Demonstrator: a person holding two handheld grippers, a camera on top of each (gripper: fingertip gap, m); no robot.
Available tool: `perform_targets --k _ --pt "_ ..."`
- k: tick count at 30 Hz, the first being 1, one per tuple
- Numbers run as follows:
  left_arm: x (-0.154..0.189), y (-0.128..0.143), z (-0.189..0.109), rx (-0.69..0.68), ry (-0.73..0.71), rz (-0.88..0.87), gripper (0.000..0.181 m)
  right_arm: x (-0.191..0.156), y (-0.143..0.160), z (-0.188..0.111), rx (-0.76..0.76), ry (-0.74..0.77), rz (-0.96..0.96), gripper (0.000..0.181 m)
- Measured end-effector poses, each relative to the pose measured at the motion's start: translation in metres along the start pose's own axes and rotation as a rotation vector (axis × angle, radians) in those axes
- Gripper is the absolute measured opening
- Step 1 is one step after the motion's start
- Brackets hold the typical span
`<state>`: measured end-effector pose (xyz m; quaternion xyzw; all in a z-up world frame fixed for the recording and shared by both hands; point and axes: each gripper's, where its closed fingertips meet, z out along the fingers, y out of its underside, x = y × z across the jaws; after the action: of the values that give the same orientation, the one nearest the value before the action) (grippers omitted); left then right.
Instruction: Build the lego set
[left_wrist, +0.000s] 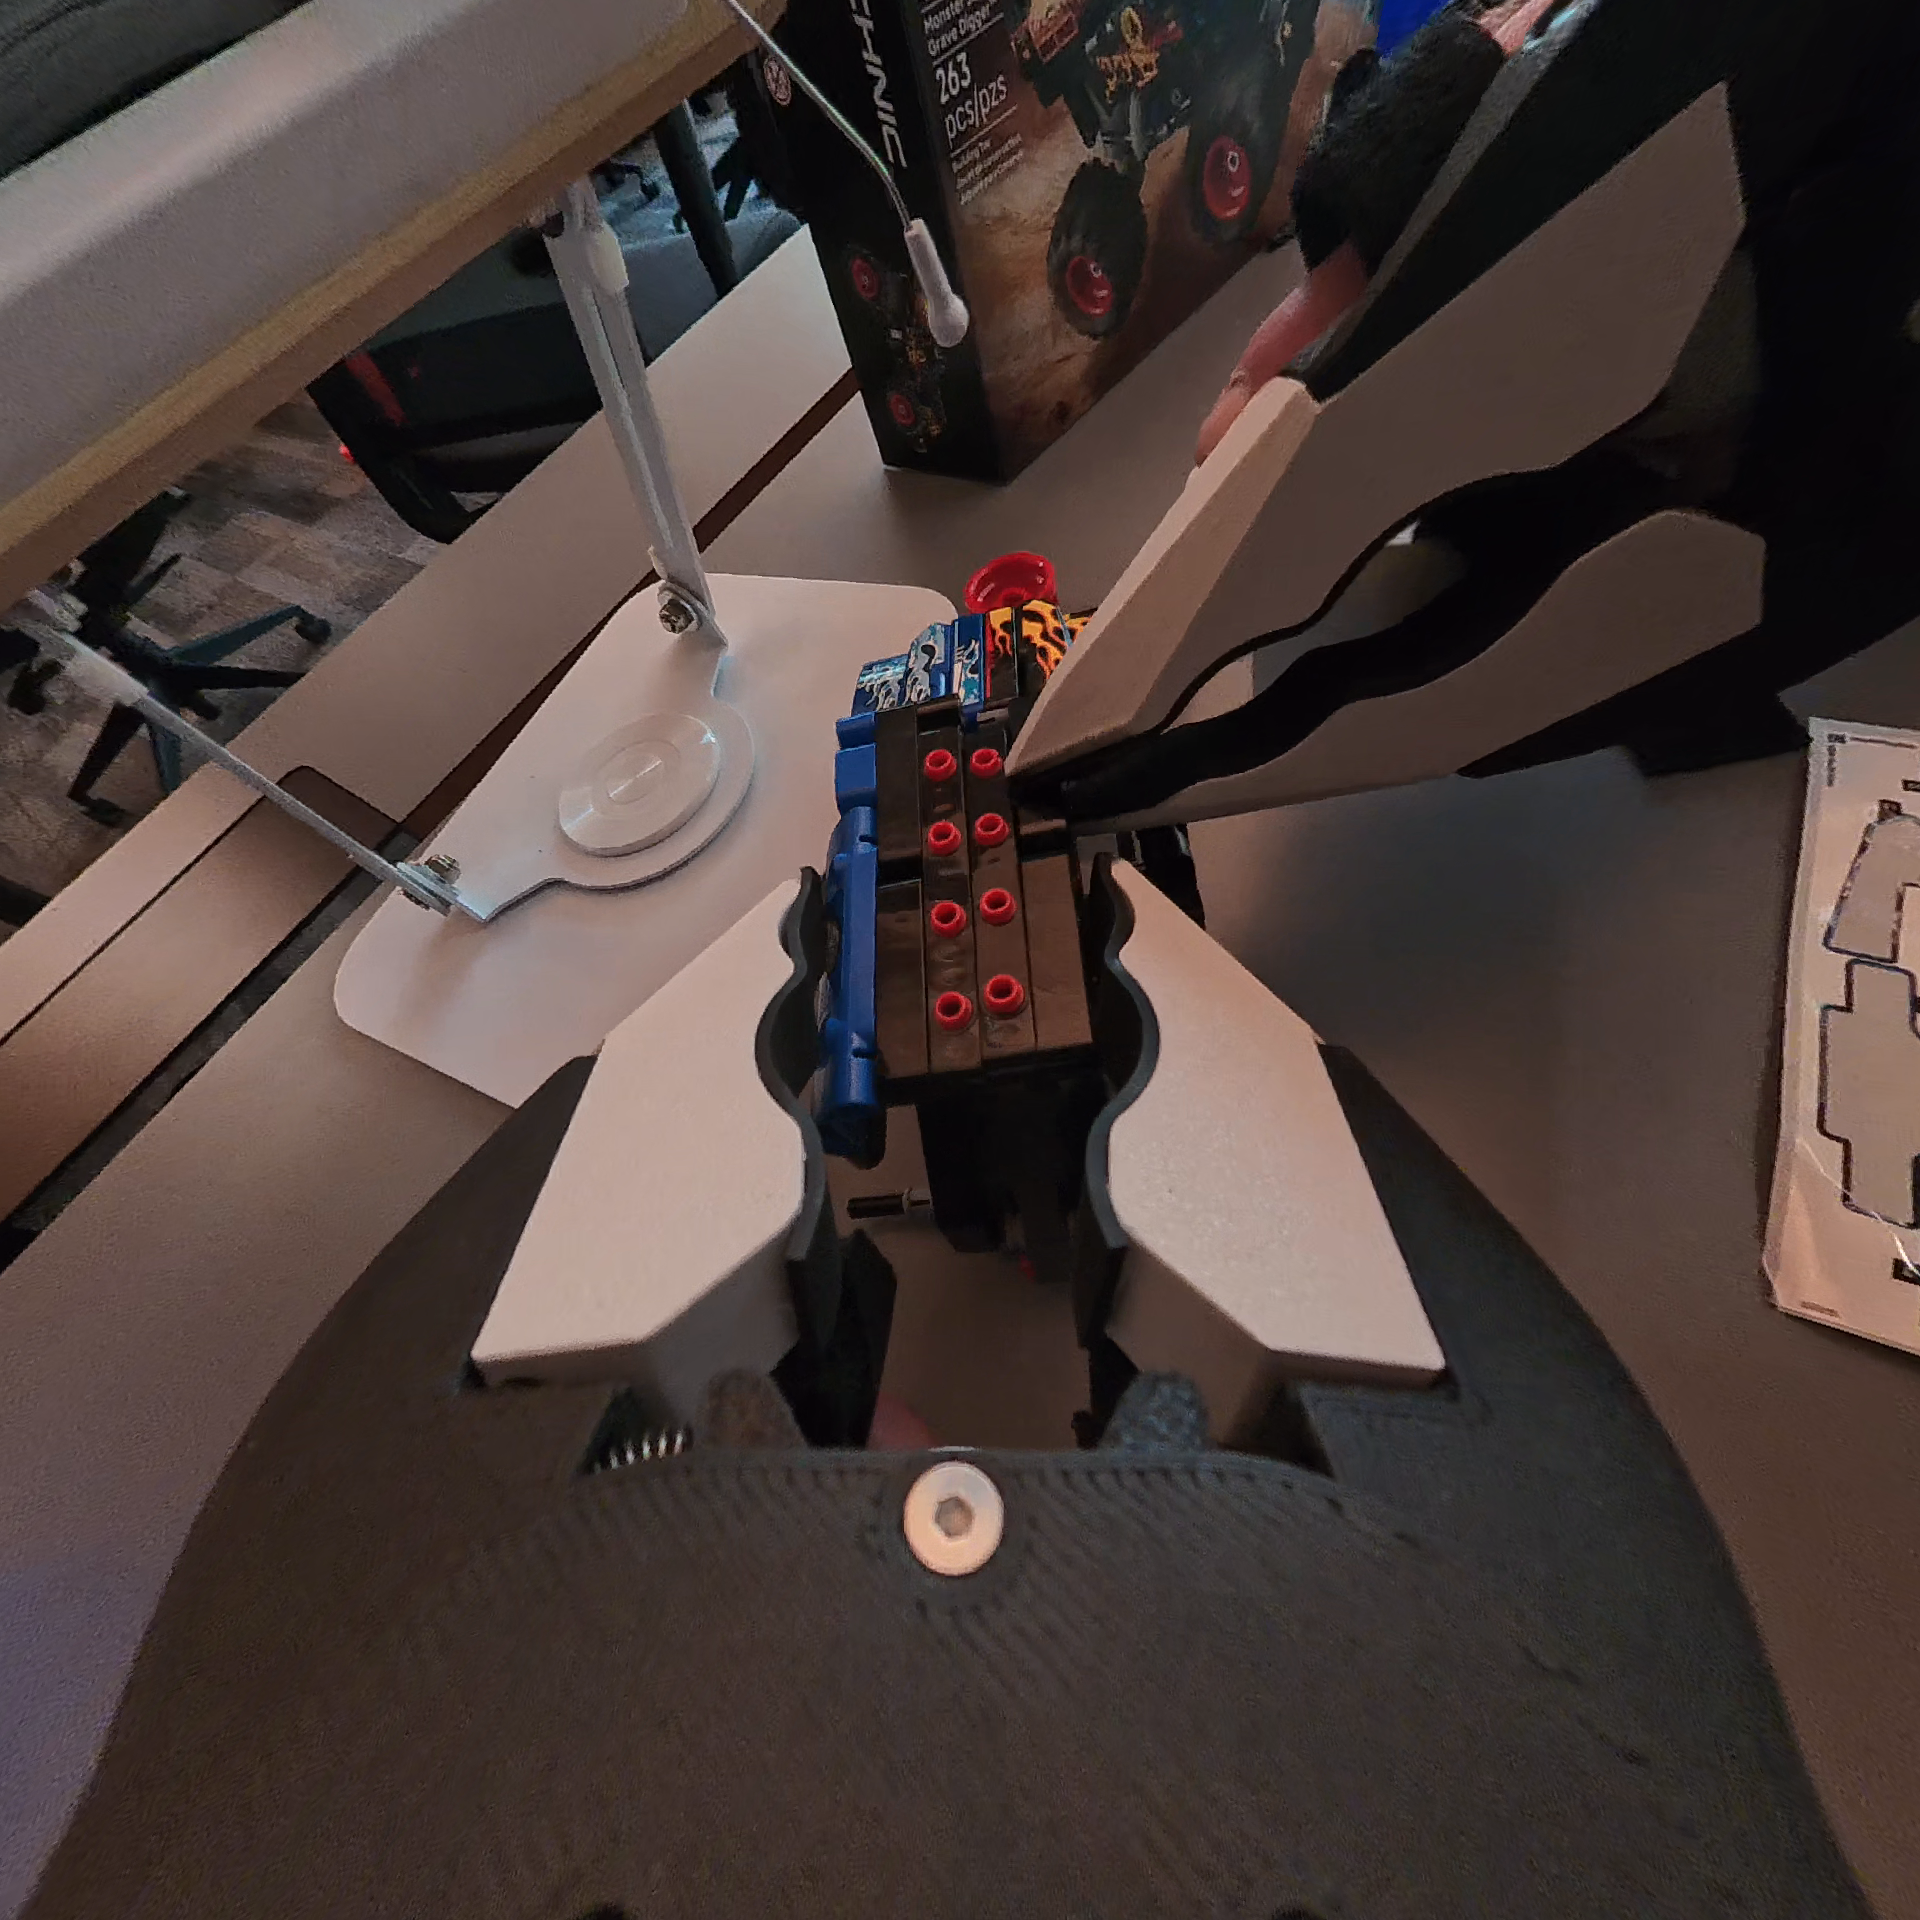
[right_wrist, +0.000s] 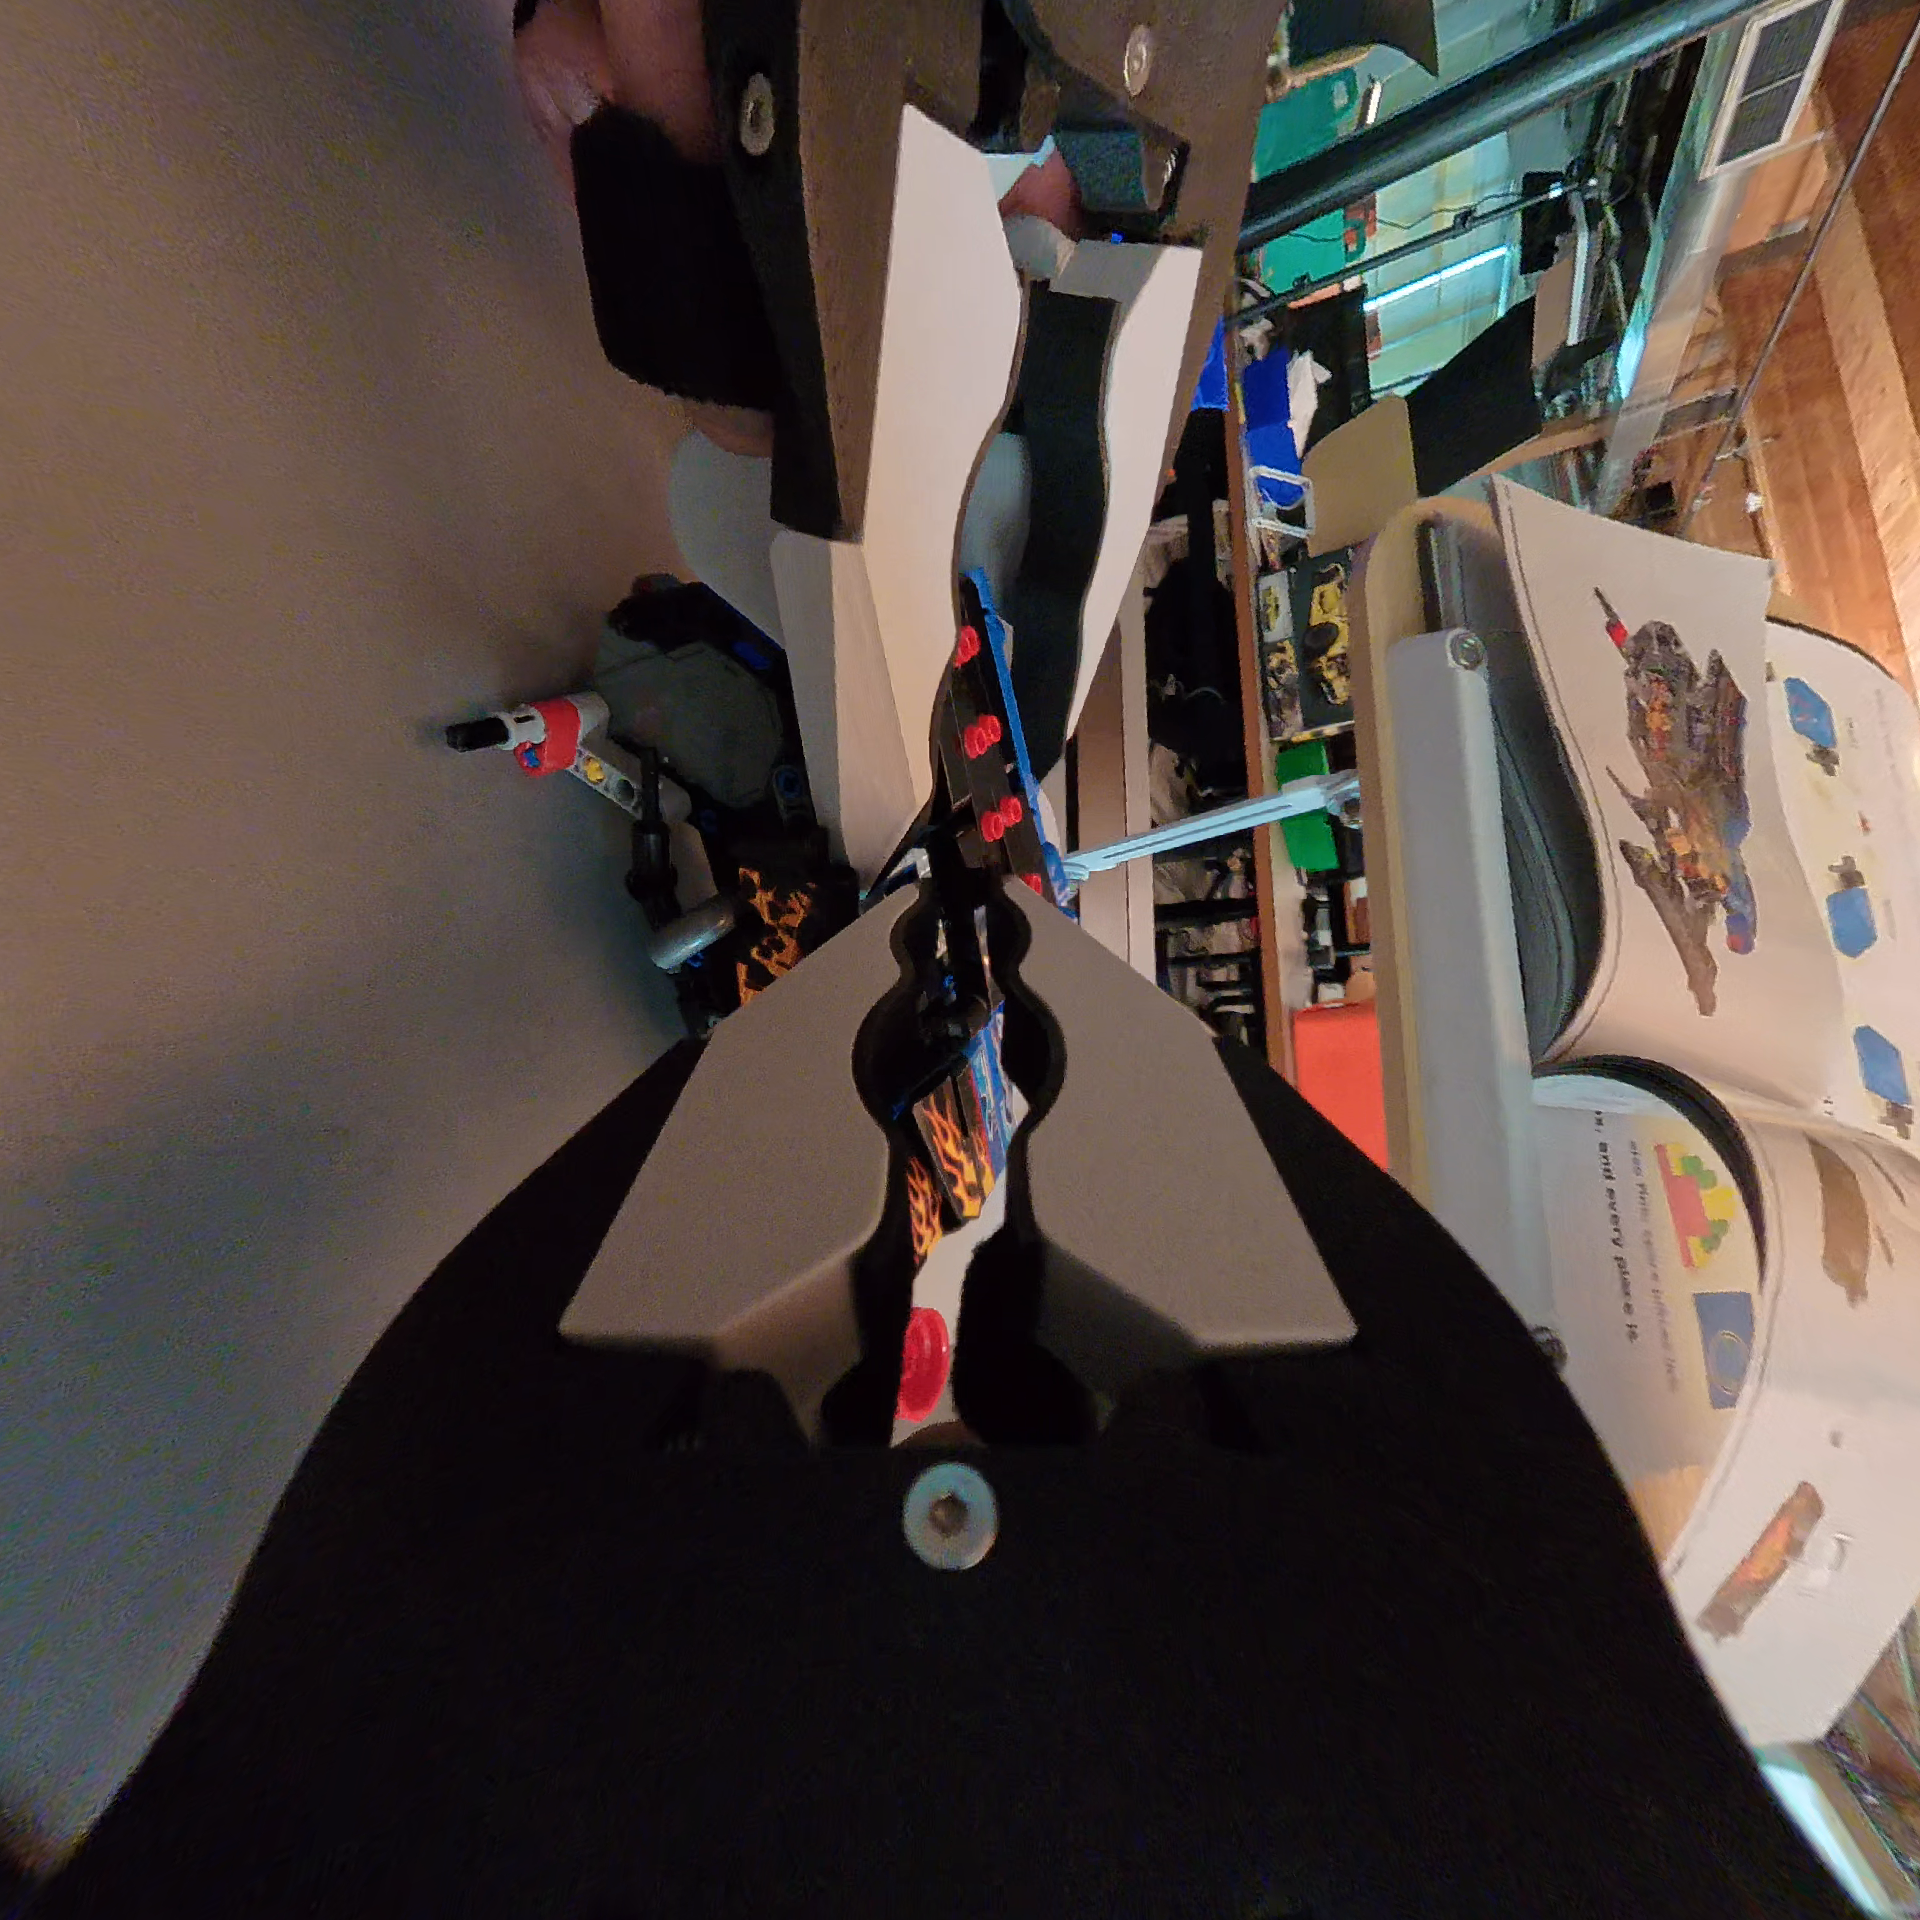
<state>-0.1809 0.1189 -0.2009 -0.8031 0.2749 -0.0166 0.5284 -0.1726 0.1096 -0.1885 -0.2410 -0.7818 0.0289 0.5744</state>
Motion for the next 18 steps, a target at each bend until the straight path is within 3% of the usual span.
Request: perform_targets --k 4,6,14,18 --pt "-0.004 0.001 -0.005 -0.009 0.003 0.033 0.048 -0.003 -0.006 -0.009 0.078 -0.116 0.051 0.011" --pt "-0.011 0.001 -0.011 0.007 0.002 0.000 0.055 0.007 -0.001 -0.014 0.091 -0.136 0.113 0.027" --pt "0.000 0.002 -0.016 0.012 0.087 -0.035 0.064 -0.003 0.020 -0.024 0.115 -0.364 0.278 0.012" --pt "0.000 0.003 -0.014 0.005 0.077 -0.044 0.071 -0.005 0.016 -0.023 0.118 -0.361 0.266 0.007"
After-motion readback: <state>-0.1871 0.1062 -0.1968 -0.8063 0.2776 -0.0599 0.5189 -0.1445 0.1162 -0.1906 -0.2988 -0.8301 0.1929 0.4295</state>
